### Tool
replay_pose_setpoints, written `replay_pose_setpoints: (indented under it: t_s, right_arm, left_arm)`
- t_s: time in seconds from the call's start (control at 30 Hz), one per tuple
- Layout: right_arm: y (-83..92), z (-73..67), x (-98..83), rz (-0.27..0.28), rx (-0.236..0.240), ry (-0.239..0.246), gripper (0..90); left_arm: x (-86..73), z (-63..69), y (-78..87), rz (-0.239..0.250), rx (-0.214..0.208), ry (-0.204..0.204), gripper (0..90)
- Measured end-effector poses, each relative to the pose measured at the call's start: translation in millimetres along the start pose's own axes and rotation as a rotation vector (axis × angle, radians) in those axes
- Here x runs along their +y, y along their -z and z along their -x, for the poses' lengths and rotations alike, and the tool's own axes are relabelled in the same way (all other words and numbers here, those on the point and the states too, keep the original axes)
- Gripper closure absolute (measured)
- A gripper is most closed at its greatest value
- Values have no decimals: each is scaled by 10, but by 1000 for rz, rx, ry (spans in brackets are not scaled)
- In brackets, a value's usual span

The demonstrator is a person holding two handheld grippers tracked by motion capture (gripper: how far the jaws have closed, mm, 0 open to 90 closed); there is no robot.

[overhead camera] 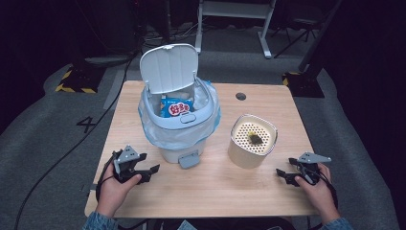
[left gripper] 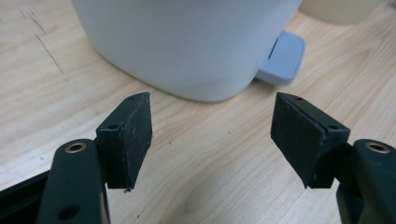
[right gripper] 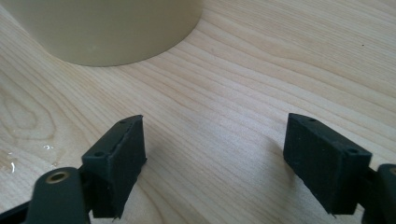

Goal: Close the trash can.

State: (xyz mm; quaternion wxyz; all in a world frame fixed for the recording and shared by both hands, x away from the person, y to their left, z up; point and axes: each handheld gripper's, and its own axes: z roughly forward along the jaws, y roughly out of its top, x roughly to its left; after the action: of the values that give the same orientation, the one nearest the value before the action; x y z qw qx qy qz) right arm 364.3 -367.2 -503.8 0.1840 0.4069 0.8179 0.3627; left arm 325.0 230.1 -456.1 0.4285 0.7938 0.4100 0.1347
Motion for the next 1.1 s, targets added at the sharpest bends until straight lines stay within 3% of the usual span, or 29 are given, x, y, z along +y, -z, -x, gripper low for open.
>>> replay_pose_setpoints:
  t_s: [0.2,0.57,0.93,1.1]
  right_arm:
    - [-9,-2,4,-10,-24,-16,154]
    - [-9,-2,3,-10,-24,-16,154]
    - [-9,-2,2,-9,-24,-17,154]
    - [-9,-2,2,-9,-24,-17,154]
  left_arm:
    - [109,-14,142,53,-13,12,302]
    - [269,-79,317,88,-39,-9,309]
    - [647,-110,540,138,-60,-50,315]
    - [860,-155,637,187,-72,-59,319]
